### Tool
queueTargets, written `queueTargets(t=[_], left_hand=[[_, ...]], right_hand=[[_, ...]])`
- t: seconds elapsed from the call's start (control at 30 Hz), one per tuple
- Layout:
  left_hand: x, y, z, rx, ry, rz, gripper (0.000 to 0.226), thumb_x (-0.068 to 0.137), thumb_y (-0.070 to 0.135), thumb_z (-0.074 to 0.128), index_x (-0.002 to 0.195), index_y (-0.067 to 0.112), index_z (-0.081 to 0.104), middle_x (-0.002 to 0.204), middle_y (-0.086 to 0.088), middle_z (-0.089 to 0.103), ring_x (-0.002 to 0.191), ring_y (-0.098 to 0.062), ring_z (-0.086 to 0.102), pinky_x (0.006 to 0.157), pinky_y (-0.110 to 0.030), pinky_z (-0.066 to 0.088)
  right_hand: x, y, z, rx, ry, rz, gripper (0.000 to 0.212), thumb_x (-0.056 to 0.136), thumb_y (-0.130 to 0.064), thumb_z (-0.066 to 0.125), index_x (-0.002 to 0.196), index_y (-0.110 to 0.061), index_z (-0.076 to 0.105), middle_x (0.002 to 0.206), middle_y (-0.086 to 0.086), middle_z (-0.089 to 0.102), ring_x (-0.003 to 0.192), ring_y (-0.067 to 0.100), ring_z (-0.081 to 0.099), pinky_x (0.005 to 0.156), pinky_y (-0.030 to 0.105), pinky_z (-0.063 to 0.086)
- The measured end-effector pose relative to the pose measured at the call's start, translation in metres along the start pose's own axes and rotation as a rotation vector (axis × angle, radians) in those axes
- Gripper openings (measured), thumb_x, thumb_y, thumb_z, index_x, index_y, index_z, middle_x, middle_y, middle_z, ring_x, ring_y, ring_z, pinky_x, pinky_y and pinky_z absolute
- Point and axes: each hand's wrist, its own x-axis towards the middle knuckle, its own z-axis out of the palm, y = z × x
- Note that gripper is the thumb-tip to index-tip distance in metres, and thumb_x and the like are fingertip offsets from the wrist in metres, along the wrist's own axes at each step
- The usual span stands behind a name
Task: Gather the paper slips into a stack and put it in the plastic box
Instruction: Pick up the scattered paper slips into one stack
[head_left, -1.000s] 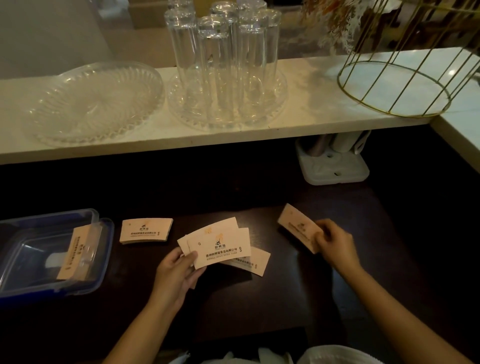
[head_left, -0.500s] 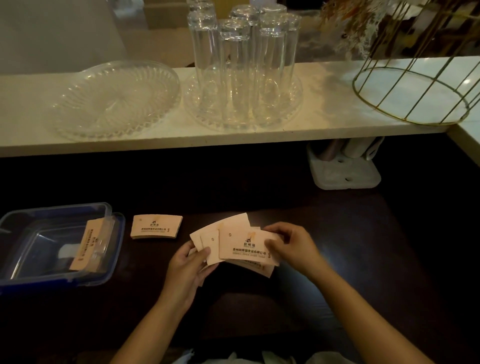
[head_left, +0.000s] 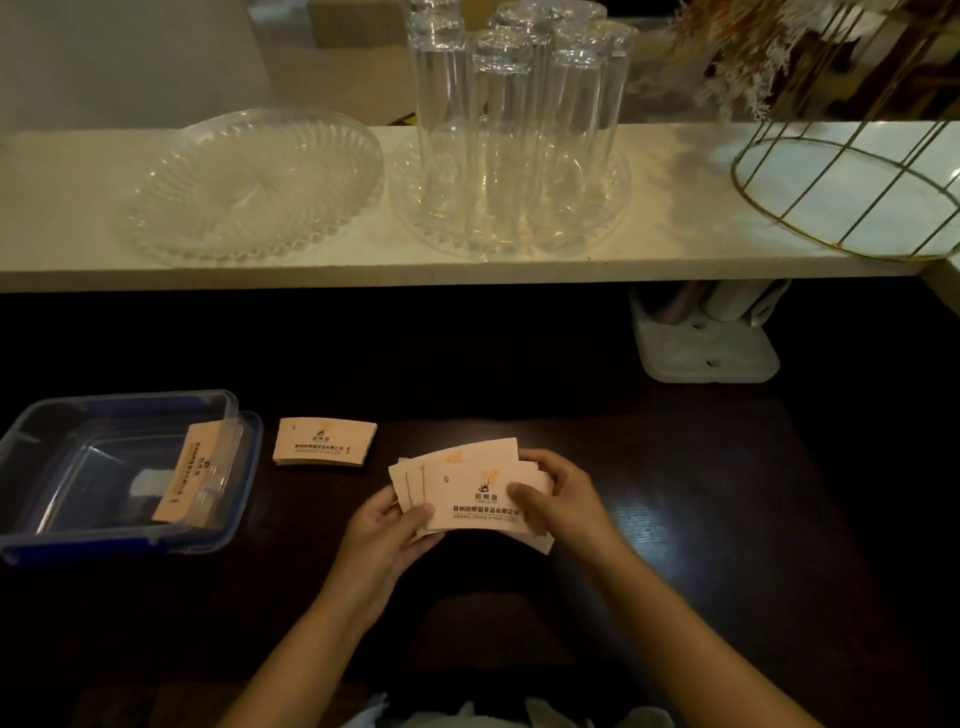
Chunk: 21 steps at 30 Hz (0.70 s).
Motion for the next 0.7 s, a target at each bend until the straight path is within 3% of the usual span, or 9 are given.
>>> queueTargets(t=[0.13, 0.2, 0.27, 0.37, 0.5, 0.63, 0.7], left_hand=[[0.004, 0.002, -0.015, 0.058, 0.03, -0.005, 0.028, 0.085, 0.004, 0.055, 0.113, 0.011, 0.057, 0.102, -0.014, 0.069, 0.093, -0.023, 0.067, 0.07, -0.029, 0.059], [0.006, 0.006, -0.028, 0.011, 0.082, 0.018, 0.03, 0.086, 0.003, 0.052, 0.115, 0.01, 0.055, 0.104, -0.014, 0.067, 0.094, -0.024, 0.065, 0.072, -0.03, 0.059], [0.004, 0.012, -0.043, -0.071, 0.148, 0.04, 0.032, 0.088, 0.002, 0.048, 0.119, 0.009, 0.052, 0.102, -0.01, 0.065, 0.093, -0.021, 0.062, 0.076, -0.032, 0.057], [-0.002, 0.016, -0.066, -0.155, 0.265, 0.058, 0.038, 0.089, 0.002, 0.047, 0.126, 0.011, 0.047, 0.1, -0.006, 0.063, 0.095, -0.021, 0.059, 0.093, -0.042, 0.044], [-0.009, 0.013, -0.082, -0.193, 0.353, 0.063, 0.04, 0.088, 0.003, 0.048, 0.126, 0.013, 0.048, 0.1, -0.004, 0.062, 0.107, -0.024, 0.055, 0.092, -0.041, 0.042], [-0.013, 0.005, -0.081, -0.209, 0.379, 0.053, 0.04, 0.088, 0.003, 0.048, 0.127, 0.013, 0.048, 0.099, -0.005, 0.062, 0.107, -0.025, 0.055, 0.089, -0.041, 0.043], [-0.015, 0.003, -0.079, -0.21, 0.391, 0.049, 0.039, 0.088, 0.003, 0.048, 0.126, 0.013, 0.048, 0.098, -0.005, 0.063, 0.106, -0.025, 0.055, 0.089, -0.041, 0.043]], right_hand=[[0.007, -0.001, 0.002, 0.003, -0.025, -0.027, 0.029, 0.086, -0.007, 0.06, 0.112, -0.019, 0.057, 0.091, -0.001, 0.065, 0.075, 0.007, 0.066, 0.057, 0.019, 0.054], [0.016, 0.005, -0.005, 0.0, 0.114, -0.046, 0.031, 0.085, -0.01, 0.061, 0.116, -0.016, 0.055, 0.092, 0.002, 0.064, 0.083, 0.017, 0.065, 0.07, 0.032, 0.058], [0.023, 0.019, -0.02, -0.379, 0.25, -0.122, 0.04, 0.081, -0.015, 0.067, 0.119, -0.014, 0.054, 0.103, 0.007, 0.062, 0.099, 0.024, 0.06, 0.085, 0.038, 0.052], [0.023, 0.047, -0.029, -0.97, 0.115, -0.146, 0.06, 0.077, -0.031, 0.07, 0.128, -0.014, 0.046, 0.126, 0.009, 0.051, 0.117, 0.024, 0.044, 0.092, 0.034, 0.042], [0.018, 0.067, -0.02, -1.234, 0.127, -0.161, 0.063, 0.073, -0.047, 0.068, 0.122, -0.012, 0.051, 0.12, 0.009, 0.052, 0.109, 0.026, 0.046, 0.081, 0.036, 0.046], [0.021, 0.071, -0.015, -1.149, 0.174, -0.133, 0.051, 0.073, -0.041, 0.072, 0.11, -0.012, 0.051, 0.113, 0.009, 0.054, 0.104, 0.024, 0.047, 0.074, 0.03, 0.044], [0.021, 0.067, -0.014, -1.018, 0.148, -0.085, 0.041, 0.076, -0.031, 0.071, 0.106, -0.013, 0.049, 0.112, 0.009, 0.057, 0.099, 0.021, 0.051, 0.063, 0.017, 0.042]])
